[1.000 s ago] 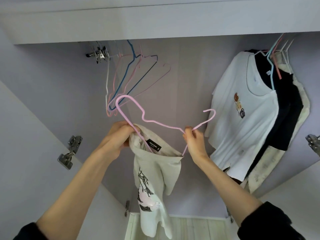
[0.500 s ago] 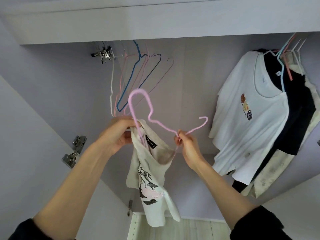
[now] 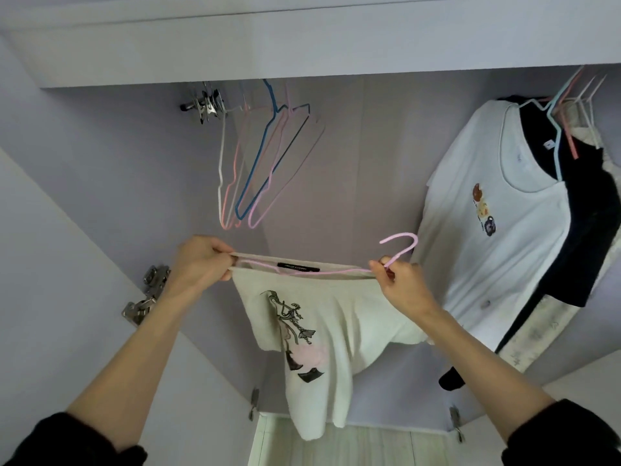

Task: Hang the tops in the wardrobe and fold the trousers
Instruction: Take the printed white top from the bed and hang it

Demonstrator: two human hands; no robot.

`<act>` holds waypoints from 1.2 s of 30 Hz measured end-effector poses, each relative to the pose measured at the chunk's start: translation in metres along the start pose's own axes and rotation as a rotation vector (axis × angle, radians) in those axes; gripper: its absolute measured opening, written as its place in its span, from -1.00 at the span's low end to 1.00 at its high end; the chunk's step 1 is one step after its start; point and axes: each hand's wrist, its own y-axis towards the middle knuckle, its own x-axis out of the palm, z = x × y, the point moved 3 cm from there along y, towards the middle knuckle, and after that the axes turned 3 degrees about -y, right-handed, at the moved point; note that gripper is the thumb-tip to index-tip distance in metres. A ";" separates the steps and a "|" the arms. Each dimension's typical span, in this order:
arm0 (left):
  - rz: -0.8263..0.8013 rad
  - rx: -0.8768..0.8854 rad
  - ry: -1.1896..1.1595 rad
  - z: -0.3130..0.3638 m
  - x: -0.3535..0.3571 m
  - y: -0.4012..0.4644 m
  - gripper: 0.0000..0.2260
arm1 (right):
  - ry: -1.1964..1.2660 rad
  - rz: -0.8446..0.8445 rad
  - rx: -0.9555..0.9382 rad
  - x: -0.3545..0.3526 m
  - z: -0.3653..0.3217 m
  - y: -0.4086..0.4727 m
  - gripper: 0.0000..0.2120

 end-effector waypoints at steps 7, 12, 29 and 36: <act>-0.122 0.209 0.238 0.015 0.022 -0.007 -0.84 | -0.254 -0.122 -0.066 -0.017 -0.017 -0.004 -0.63; -0.234 0.266 0.283 0.025 0.049 -0.023 -0.81 | -0.323 -0.168 -0.210 -0.032 -0.056 0.010 -0.64; -0.657 0.595 0.205 0.019 0.063 -0.041 -0.56 | 0.091 -0.141 0.035 -0.074 -0.055 0.007 -0.53; -0.341 0.649 0.229 0.013 0.068 -0.039 -0.85 | 0.191 -0.245 0.035 -0.079 -0.053 -0.001 -0.74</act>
